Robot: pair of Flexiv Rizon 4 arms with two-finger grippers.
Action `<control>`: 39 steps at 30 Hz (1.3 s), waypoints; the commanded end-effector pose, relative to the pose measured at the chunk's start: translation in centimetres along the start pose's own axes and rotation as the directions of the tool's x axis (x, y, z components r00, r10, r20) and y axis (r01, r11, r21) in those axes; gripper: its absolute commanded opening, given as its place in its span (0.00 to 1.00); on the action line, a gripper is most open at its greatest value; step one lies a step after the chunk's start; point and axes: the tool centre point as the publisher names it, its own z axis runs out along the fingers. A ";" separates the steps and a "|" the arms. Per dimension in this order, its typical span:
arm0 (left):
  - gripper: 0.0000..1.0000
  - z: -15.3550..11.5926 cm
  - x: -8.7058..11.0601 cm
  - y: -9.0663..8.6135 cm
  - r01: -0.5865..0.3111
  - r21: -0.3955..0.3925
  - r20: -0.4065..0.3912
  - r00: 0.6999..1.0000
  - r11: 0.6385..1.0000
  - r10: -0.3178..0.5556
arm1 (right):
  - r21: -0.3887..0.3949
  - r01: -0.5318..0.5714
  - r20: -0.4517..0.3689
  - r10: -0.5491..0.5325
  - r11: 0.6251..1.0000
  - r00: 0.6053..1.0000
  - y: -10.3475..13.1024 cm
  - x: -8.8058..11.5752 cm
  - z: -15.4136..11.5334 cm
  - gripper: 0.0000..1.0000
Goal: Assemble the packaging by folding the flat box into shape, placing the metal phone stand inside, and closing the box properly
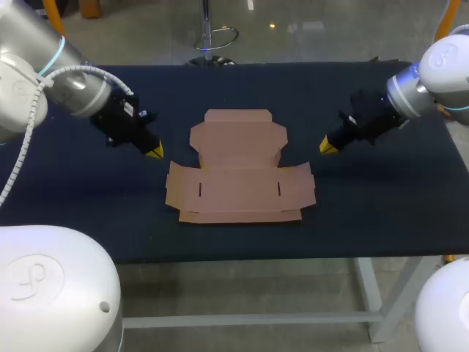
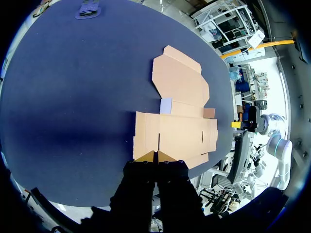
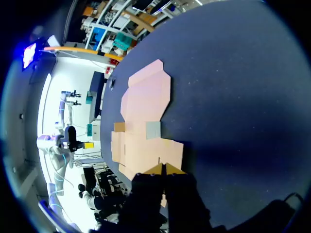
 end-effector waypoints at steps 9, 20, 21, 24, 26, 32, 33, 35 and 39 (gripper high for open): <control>0.00 -0.5 -0.9 7.0 0.001 0.065 -0.038 0.999 0.998 0.001 | -0.023 -0.023 -0.011 0.022 0.999 1.000 -5.8 -2.2 -0.8 0.00; 0.00 -0.3 -1.3 10.4 0.015 0.068 -0.082 0.997 0.998 -0.009 | -0.060 -0.016 0.008 0.017 0.998 1.000 -10.6 -2.1 -2.1 0.00; 0.00 -0.2 -1.4 10.6 0.015 0.067 -0.083 0.997 0.998 -0.010 | -0.061 -0.015 0.009 0.016 0.998 1.000 -10.9 -2.0 -2.1 0.00; 0.00 0.1 -1.7 11.4 0.018 0.061 -0.089 0.996 0.998 -0.013 | -0.060 -0.010 0.009 0.011 0.998 1.000 -11.5 -2.0 -1.7 0.00; 0.00 0.4 -1.9 11.8 0.021 0.053 -0.093 0.996 0.998 -0.016 | -0.051 -0.009 0.010 0.010 0.999 1.000 -11.7 -2.1 -1.3 0.00; 0.00 1.0 -2.4 12.8 0.004 0.037 -0.121 0.993 0.999 0.000 | -0.039 -0.014 -0.004 0.014 0.999 1.000 -12.0 -2.4 -0.4 0.00; 0.00 1.0 -2.4 12.9 0.005 0.039 -0.126 0.992 0.999 0.000 | -0.040 -0.014 -0.003 0.014 0.999 1.000 -12.0 -2.4 -0.3 0.00; 0.00 1.1 -2.4 13.1 0.002 0.039 -0.137 0.991 0.999 0.003 | -0.037 -0.012 -0.014 0.011 0.999 1.000 -12.1 -2.3 0.0 0.00; 0.00 1.9 -2.5 13.1 -0.008 0.024 -0.147 0.989 1.000 0.012 | -0.038 -0.015 -0.013 0.015 0.999 1.000 -12.2 -2.2 1.0 0.00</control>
